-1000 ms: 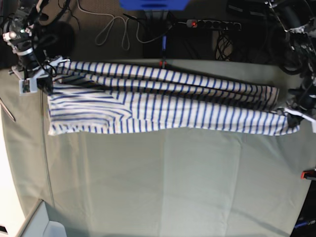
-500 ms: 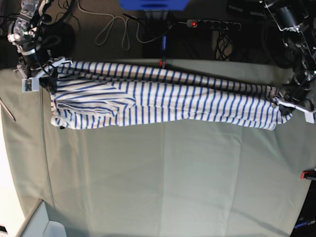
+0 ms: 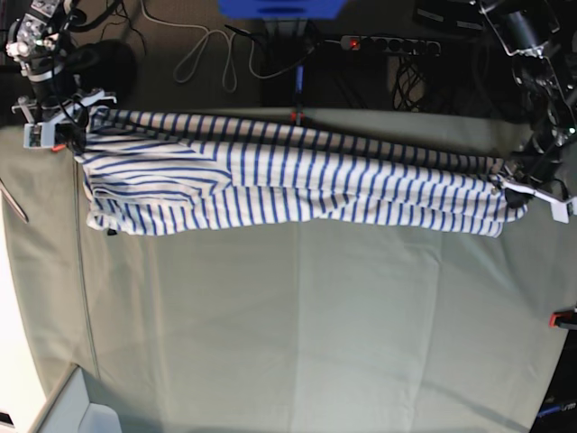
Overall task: Layout the t-shirt on the table in an organized manner, then fold the t-shirt properly
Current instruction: 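Hold the shirt ends with both grippers and smooth the long strip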
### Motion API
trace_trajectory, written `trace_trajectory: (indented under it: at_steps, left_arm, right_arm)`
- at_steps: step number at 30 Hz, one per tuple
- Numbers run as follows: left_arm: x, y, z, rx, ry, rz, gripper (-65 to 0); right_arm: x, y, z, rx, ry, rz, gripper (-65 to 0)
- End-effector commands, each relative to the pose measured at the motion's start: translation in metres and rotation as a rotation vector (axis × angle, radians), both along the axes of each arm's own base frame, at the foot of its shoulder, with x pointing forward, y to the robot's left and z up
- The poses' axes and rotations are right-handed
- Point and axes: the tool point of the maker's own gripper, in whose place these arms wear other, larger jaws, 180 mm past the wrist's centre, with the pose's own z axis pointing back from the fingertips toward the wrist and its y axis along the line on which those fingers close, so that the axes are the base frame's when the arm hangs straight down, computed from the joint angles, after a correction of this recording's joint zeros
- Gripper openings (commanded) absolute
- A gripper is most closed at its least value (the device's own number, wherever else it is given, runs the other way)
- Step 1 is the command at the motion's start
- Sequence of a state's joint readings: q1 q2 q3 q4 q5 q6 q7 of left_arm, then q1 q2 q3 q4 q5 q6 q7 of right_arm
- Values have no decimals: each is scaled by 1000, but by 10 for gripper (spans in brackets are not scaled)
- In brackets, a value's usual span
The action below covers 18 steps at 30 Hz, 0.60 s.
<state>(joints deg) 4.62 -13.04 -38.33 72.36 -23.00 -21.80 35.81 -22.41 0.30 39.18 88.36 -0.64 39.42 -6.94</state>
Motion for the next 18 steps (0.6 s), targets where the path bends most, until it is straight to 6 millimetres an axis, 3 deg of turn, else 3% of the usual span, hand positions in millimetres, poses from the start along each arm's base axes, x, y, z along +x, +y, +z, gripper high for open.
trace_trajectory:
  at_steps: [1,9,18]
  left_arm:
    - [10,0,11,19,-36,-23,-607]
    - [1,-14,-1,28,14,-91,-298]
    - [4,-12,1,34,5,-86,-293]
  right_arm:
    - [5,-6,12,-7,-47,4,-650]
    - [-3,-7,-6,23,-5,-12,-650]
    - [-10,-3,-11,31,15,-11,-650]
